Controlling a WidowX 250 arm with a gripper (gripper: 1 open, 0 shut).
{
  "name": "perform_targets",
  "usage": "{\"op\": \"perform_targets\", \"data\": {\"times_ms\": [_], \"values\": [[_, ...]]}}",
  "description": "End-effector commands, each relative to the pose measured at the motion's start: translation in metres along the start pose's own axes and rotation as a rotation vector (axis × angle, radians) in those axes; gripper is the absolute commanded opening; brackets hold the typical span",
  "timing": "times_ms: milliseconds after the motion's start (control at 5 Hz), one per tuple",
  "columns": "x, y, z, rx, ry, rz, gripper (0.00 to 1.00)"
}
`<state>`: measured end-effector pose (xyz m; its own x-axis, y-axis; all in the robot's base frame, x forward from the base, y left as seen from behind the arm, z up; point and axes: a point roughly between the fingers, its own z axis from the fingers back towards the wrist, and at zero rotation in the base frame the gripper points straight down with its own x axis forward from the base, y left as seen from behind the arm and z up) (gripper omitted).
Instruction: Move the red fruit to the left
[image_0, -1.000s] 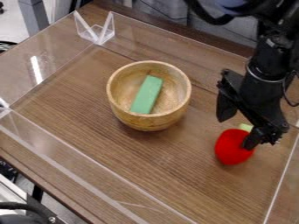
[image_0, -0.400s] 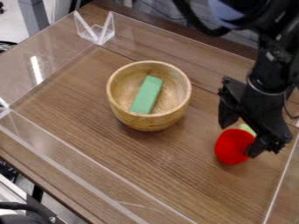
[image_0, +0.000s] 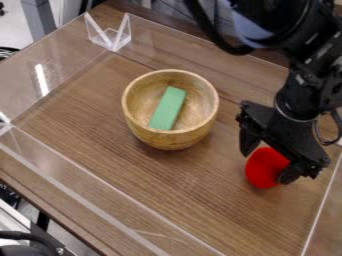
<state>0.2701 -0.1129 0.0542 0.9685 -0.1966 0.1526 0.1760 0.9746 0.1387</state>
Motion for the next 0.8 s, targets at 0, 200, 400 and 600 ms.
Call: {"op": "perform_targets", "data": {"times_ms": [0,200,400,600], "values": [[0.014,0.003,0.016,-0.018,-0.088,-0.002,1.0],[0.02,0.008,0.019,-0.026,-0.117,0.0,1.0],[0.026,0.013,0.019,-0.046,-0.135,-0.034,1.0],[0.03,0.014,0.019,-0.066,-0.15,-0.081,1.0]]}}
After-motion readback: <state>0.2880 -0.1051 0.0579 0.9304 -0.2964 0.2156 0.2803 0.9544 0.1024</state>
